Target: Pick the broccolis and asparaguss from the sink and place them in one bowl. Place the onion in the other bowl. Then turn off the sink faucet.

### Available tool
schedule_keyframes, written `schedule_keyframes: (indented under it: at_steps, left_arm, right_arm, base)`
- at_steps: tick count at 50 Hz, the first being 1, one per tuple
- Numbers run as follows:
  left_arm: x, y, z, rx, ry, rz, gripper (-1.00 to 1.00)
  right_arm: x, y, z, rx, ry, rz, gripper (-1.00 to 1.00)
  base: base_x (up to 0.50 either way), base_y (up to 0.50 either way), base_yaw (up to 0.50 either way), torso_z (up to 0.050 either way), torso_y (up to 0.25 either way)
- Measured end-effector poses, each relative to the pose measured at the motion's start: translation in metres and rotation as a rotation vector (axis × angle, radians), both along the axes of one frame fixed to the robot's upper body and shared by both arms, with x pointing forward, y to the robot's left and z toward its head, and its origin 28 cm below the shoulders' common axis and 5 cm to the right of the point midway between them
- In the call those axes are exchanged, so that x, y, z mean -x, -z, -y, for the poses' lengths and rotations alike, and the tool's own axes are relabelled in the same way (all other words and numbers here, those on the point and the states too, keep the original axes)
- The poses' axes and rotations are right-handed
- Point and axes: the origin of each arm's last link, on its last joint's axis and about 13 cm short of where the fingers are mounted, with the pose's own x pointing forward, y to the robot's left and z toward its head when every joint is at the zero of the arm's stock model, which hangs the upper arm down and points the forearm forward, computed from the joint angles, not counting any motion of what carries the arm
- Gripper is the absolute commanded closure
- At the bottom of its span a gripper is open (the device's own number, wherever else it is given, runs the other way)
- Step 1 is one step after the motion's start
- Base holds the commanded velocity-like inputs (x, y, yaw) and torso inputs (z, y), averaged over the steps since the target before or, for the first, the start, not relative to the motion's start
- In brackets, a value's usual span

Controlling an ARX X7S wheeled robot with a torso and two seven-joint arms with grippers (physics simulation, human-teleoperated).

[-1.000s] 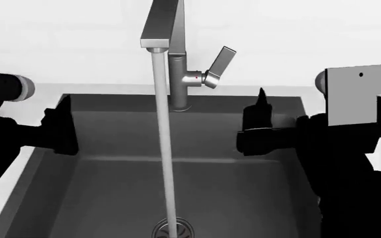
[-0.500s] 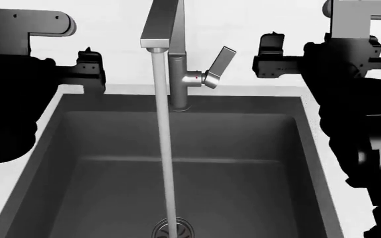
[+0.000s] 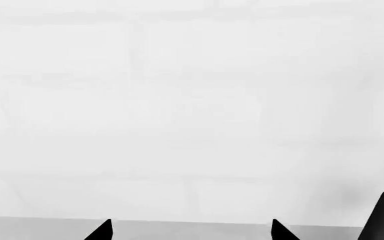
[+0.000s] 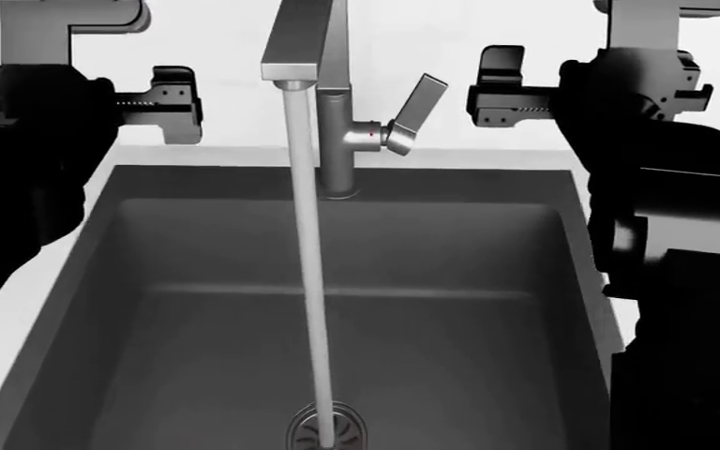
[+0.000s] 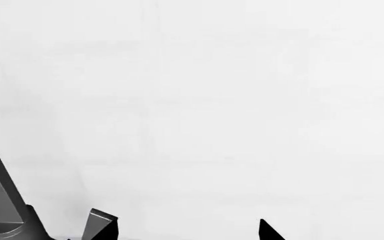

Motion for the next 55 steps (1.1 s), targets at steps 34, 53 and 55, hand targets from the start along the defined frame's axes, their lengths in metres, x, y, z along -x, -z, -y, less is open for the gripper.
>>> schedule_keyframes:
  at_steps: [34, 53, 55]
  left_arm:
    - [-0.007, -0.017, -0.006, 0.027, 0.002, 0.016, -1.00]
    - [-0.010, -0.027, -0.008, 0.032, -0.004, 0.030, -1.00]
    - [-0.010, -0.029, -0.008, 0.031, -0.004, 0.033, -1.00]
  right_arm:
    - [-0.005, -0.025, -0.010, -0.056, -0.051, 0.107, -1.00]
    - [-0.006, -0.030, -0.010, -0.062, -0.066, 0.131, -1.00]
    - [-0.006, -0.030, -0.010, -0.062, -0.066, 0.133, -1.00]
  base:
    - [0.00, 0.00, 0.00, 0.013, -0.132]
    - [0.00, 0.00, 0.00, 0.015, -0.097]
    - [0.00, 0.00, 0.00, 0.015, -0.097]
